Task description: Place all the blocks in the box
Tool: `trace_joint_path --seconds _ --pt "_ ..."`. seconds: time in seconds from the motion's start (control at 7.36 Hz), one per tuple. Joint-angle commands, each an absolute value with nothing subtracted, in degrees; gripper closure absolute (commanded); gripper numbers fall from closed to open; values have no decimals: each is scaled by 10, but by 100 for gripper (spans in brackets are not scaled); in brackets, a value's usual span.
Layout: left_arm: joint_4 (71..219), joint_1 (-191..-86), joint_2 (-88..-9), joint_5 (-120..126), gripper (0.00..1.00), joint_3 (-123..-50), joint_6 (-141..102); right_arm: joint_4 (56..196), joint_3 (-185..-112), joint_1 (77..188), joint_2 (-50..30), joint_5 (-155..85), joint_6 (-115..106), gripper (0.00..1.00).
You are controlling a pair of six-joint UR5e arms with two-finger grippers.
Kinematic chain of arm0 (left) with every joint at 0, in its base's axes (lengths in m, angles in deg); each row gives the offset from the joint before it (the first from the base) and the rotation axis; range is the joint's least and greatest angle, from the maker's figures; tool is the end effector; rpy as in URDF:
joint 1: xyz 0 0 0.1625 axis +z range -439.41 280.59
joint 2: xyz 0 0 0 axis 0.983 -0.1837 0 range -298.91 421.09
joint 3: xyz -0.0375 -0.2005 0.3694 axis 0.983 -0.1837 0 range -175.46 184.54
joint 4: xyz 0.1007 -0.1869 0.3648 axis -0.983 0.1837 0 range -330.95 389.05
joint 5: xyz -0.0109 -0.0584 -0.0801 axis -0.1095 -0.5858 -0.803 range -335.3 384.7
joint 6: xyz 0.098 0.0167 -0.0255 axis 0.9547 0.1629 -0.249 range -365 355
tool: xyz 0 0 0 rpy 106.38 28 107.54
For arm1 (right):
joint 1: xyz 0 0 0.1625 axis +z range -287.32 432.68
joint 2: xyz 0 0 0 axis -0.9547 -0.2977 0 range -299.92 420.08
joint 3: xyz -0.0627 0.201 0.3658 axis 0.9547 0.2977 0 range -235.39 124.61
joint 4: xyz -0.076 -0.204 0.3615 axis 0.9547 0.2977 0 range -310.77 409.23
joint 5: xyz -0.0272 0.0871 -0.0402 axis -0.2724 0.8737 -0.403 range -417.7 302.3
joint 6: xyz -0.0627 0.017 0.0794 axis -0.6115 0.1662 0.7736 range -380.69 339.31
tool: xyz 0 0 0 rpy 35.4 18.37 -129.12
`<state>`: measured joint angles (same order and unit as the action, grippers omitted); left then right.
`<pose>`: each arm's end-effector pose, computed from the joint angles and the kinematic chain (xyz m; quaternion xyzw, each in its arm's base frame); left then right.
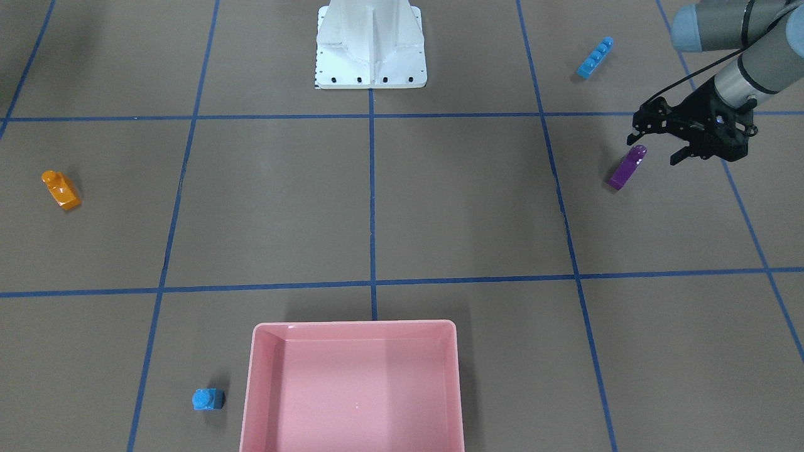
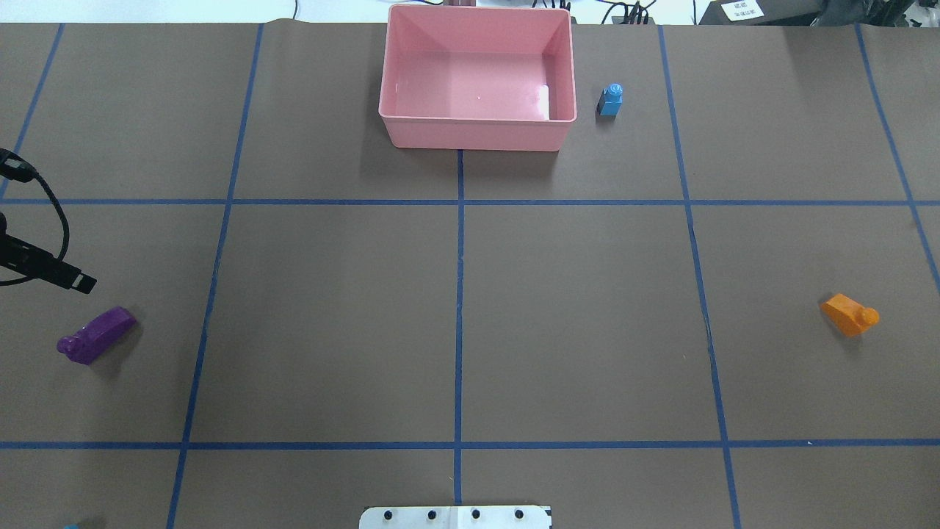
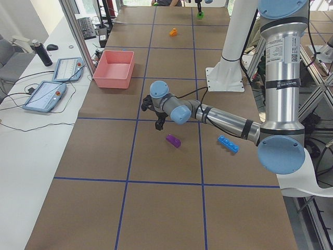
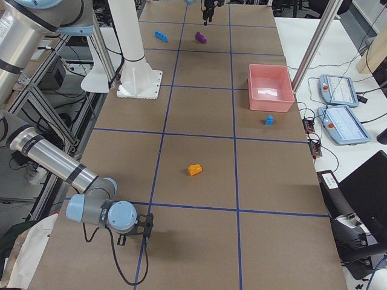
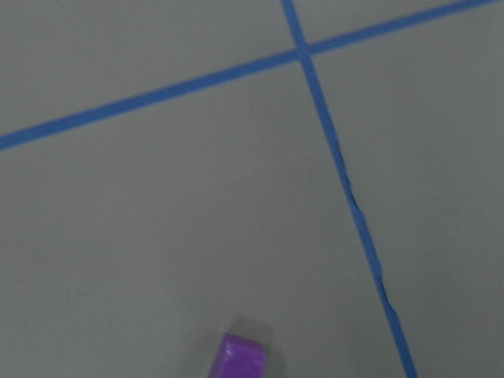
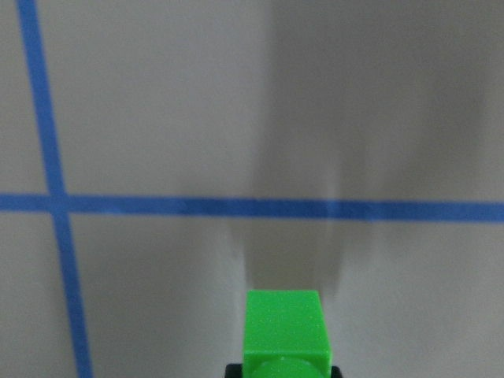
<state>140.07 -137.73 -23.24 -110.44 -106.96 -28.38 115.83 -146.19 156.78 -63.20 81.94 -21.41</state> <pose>0.1936 -0.4291 0.4713 0.0905 0.4578 0.1844 0.8650 0.0349 -0.1988 0.8116 -0.0906 -0.4148 -0.0192 0.9052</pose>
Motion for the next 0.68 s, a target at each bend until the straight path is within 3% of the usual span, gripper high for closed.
trace_joint_path --seconds 0.0,0.27,0.54 --pt "1400 -1324 -222 -1012 1 -1088 -235 1169 -1525 1568 -562 827 -109 100" --pt "1395 -1286 -204 -944 1 -1088 -122 1283 -1549 1568 -429 840 -70 100" --pt "1396 -1282 -200 -945 1 -1074 -113 1393 -1530 1533 -242 848 -3 100"
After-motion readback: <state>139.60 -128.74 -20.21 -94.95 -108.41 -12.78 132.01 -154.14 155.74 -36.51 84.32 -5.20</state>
